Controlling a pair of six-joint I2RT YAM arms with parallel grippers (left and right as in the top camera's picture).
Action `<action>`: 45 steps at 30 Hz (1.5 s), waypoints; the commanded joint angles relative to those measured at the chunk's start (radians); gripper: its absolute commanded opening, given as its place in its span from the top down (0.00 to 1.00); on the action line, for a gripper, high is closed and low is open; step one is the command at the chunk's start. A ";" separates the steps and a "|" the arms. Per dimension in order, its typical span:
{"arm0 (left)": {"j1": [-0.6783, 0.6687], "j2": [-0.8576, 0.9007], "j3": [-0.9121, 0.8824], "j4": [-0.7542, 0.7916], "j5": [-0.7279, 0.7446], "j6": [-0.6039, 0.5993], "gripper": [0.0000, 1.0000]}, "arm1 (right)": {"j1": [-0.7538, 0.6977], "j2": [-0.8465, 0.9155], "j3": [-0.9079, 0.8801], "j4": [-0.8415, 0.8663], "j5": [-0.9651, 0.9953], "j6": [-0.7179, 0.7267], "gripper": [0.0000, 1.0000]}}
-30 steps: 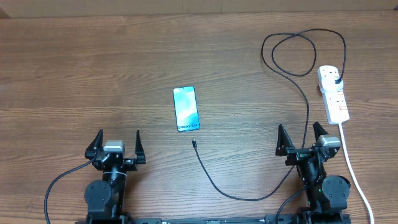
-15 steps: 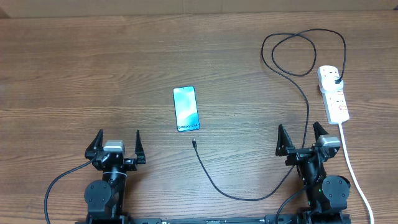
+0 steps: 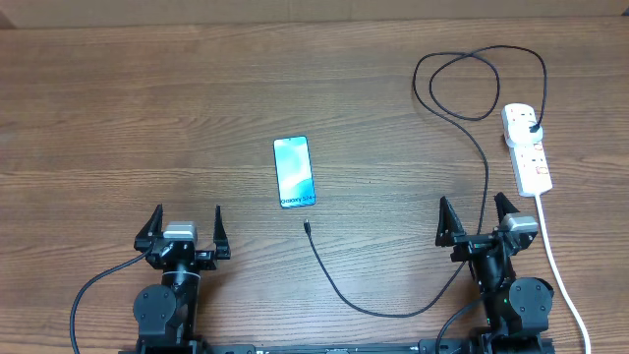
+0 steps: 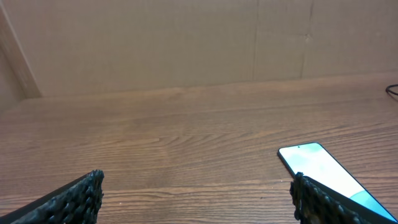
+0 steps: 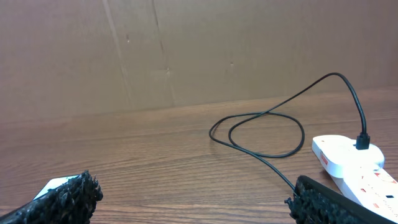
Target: Plug charger to phone and switch on socket
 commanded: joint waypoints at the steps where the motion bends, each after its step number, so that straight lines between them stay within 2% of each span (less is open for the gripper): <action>1: 0.007 -0.011 -0.003 -0.001 -0.010 0.012 0.00 | 0.005 -0.010 -0.010 0.003 -0.005 -0.005 0.00; 12: 0.007 -0.011 -0.003 0.002 -0.002 0.011 0.00 | 0.005 -0.010 -0.010 0.003 -0.005 -0.005 0.00; 19: 0.007 -0.011 0.006 0.052 0.152 0.008 0.00 | 0.005 -0.010 -0.010 0.003 -0.005 -0.005 0.00; 25: 0.007 0.020 0.145 0.014 0.165 -0.053 0.00 | 0.005 -0.010 -0.010 0.003 -0.005 -0.005 0.00; 29: 0.007 0.143 0.291 -0.011 0.218 -0.054 0.00 | 0.005 -0.010 -0.010 0.003 -0.005 -0.005 0.00; 35: 0.005 0.470 0.626 -0.209 0.336 -0.056 0.00 | 0.005 -0.010 -0.010 0.003 -0.005 -0.005 0.00; 39: 0.004 0.715 0.910 -0.449 0.445 -0.056 0.00 | 0.005 -0.010 -0.010 0.003 -0.005 -0.005 0.00; 41: 0.004 0.888 1.121 -0.645 0.491 -0.057 0.00 | 0.005 -0.010 -0.010 0.003 -0.005 -0.005 0.00; 45: -0.014 1.063 1.306 -0.832 0.498 -0.060 0.00 | 0.005 -0.010 -0.010 0.003 -0.005 -0.005 0.00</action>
